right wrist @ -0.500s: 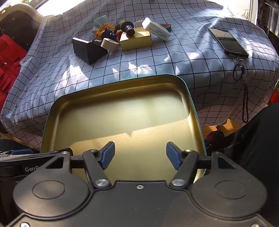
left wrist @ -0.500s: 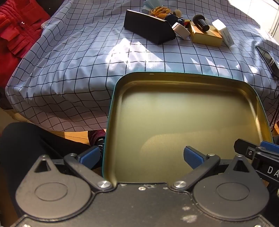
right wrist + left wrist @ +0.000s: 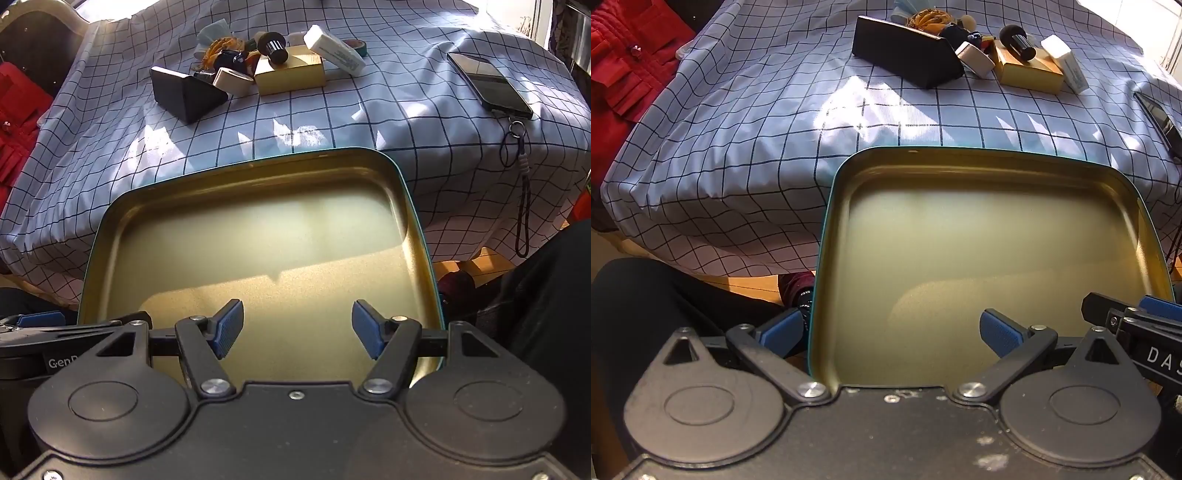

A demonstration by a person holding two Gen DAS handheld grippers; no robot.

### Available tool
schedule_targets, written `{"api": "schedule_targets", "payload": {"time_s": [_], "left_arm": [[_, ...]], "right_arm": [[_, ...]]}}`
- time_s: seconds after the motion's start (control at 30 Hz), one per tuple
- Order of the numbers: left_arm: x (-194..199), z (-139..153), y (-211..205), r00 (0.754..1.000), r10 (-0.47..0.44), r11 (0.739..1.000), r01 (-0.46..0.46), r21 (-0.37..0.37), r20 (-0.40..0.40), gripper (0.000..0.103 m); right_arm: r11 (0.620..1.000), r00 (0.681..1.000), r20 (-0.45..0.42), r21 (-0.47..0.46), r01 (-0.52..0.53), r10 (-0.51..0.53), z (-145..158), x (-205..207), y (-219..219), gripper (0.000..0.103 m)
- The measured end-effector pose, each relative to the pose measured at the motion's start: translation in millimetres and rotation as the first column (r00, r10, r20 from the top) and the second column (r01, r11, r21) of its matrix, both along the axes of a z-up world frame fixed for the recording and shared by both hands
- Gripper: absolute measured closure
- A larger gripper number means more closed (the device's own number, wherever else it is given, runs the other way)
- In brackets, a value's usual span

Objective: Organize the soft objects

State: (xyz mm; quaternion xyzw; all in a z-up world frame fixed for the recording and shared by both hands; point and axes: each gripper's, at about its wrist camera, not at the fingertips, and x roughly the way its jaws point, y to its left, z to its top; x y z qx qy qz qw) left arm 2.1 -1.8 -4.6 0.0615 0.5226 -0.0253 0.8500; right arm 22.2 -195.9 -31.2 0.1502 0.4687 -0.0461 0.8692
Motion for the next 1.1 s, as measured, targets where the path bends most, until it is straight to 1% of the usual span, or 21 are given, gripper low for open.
{"api": "schedule_targets", "payload": {"time_s": [0.27, 0.57, 1.1], "left_arm": [[3, -2, -1, 1.0, -0.003, 1.0, 0.003, 0.014, -0.008, 0.0], [7, -7, 0, 1.0, -0.007, 0.999, 0.007, 0.033, -0.02, 0.0], [10, -11, 3, 0.999, -0.001, 0.999, 0.003, 0.036, -0.036, 0.0]], "right_arm": [[0.999, 0.999, -0.039, -0.032, -0.004, 0.002, 0, 7, 0, 0.04], [0.997, 0.998, -0.058, -0.082, 0.011, -0.015, 0, 9, 1, 0.041], [0.995, 0.997, -0.075, -0.103, -0.006, -0.002, 0, 14, 5, 0.041]]}}
